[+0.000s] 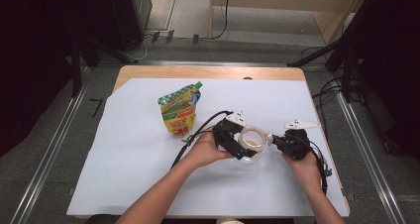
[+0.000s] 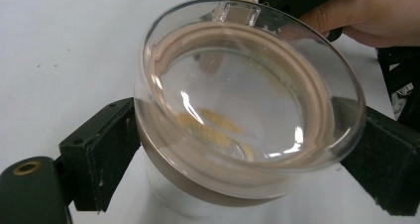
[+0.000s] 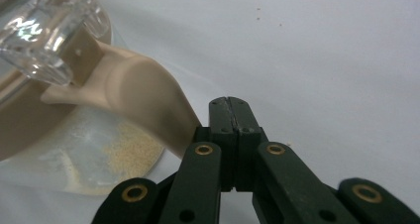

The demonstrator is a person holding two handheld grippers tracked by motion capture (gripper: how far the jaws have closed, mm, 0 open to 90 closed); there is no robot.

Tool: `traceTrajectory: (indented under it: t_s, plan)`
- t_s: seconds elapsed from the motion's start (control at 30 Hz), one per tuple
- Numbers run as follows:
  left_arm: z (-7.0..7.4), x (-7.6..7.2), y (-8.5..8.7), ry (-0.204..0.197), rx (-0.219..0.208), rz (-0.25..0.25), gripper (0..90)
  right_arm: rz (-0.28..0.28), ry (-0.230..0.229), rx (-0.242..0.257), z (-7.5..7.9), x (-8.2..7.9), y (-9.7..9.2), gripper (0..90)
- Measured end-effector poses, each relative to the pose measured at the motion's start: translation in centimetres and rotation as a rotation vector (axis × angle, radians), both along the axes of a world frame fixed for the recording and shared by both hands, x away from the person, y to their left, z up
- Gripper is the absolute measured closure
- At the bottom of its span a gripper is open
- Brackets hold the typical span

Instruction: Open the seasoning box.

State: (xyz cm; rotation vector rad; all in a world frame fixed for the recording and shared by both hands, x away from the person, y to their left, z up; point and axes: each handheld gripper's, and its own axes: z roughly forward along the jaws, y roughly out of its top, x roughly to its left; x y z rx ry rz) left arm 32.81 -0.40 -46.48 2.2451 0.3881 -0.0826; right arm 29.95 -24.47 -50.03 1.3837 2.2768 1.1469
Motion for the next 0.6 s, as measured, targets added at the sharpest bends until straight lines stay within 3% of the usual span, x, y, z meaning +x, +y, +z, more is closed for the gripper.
traceTrajectory:
  t_s: [0.23, 0.37, 0.6]
  plan:
    - [-0.10, -0.12, -0.38, -0.026, 0.022, 0.001, 7.8, -0.002, -0.004, -0.005, 0.00, -0.04, 0.02, 90.0]
    - [0.31, -0.43, -0.49, -0.071, 0.036, -0.003, 9.3, -0.002, -0.002, -0.002, 0.00, -0.03, 0.02, 90.0]
    - [0.54, -0.44, -0.54, -0.067, 0.043, 0.001, 9.7, 0.000, -0.003, -0.002, 0.01, -0.03, 0.00, 90.0]
